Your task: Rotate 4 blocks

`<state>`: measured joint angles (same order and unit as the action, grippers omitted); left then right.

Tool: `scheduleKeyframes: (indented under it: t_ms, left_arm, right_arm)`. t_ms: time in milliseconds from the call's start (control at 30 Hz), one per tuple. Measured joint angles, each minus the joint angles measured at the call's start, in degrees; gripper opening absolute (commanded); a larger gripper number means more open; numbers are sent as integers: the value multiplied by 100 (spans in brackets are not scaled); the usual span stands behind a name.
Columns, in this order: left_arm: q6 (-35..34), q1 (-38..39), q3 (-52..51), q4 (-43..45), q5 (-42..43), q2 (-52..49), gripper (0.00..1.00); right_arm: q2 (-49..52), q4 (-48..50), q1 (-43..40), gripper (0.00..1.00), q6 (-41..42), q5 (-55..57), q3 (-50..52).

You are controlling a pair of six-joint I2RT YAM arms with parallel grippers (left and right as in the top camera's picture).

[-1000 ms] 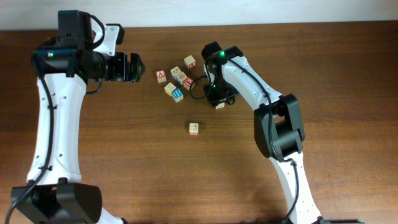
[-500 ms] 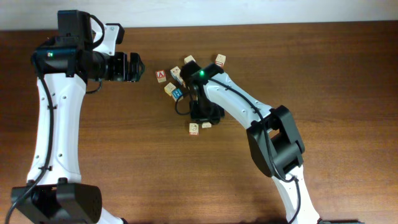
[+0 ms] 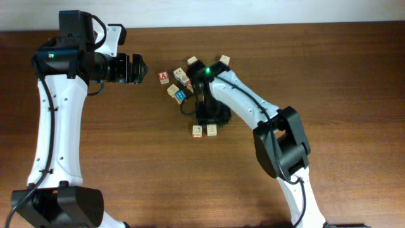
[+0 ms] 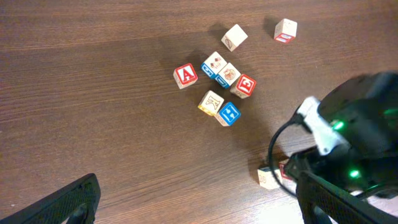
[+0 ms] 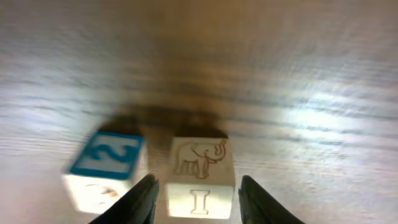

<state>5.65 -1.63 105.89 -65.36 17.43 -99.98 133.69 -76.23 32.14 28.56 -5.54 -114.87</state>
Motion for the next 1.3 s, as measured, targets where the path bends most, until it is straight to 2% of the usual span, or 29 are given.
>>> scheduleKeyframes:
  t_ms: [100, 200, 267, 400, 633, 667, 767, 833, 900, 967, 1000, 1033, 1067, 1133, 1300]
  left_arm:
    - [0, 0, 0, 4, -2, 0, 99]
    - [-2, 0, 2, -2, -2, 0, 99]
    - [0, 0, 4, 2, -2, 0, 99]
    - [0, 0, 4, 4, -2, 0, 99]
    - [0, 0, 4, 4, -2, 0, 99]
    - [0, 0, 4, 4, -2, 0, 99]
    - [0, 0, 4, 0, -2, 0, 99]
    - [0, 0, 4, 7, -2, 0, 99]
    - [0, 0, 4, 2, -4, -2, 99]
    - [0, 0, 4, 20, -2, 0, 99]
    - [-2, 0, 4, 4, -2, 0, 99]
    - [0, 0, 7, 0, -2, 0, 99]
    - [-2, 0, 9, -2, 0, 0, 99]
    - [0, 0, 9, 20, -4, 0, 99]
    - [-2, 0, 9, 2, -2, -2, 99]
  right_arm:
    - [-31, 149, -278, 57, -450, 227, -1178]
    - [0, 2046, -313, 59, -1340, 223, -1255]
    - [160, 2315, -245, 61, -1493, 46, -1257]
    - [787, 2385, 136, 61, -1803, -39, -1257]
    - [1067, 2531, 247, 59, -2151, -142, -1257]
    - [1163, 2557, 247, 44, -2256, -144, -1257]
    - [1276, 2643, 247, 25, -2406, -144, -1263]
    - [1276, 2658, 247, 22, -2415, -146, -1287]
    - [1274, 2326, 247, 22, -2424, -144, -1447]
    - [1211, 1419, 240, 23, -2409, -146, -1899]
    - [1016, 466, 201, 22, -2398, -155, -2409]
    - [920, 76, 184, 22, -2396, -164, -2684]
    - [651, -931, 101, 22, -2129, -162, -3075]
    - [76, -1987, -188, 22, -1622, -162, -3359]
    - [133, -2085, -389, 18, -1121, 162, -1991]
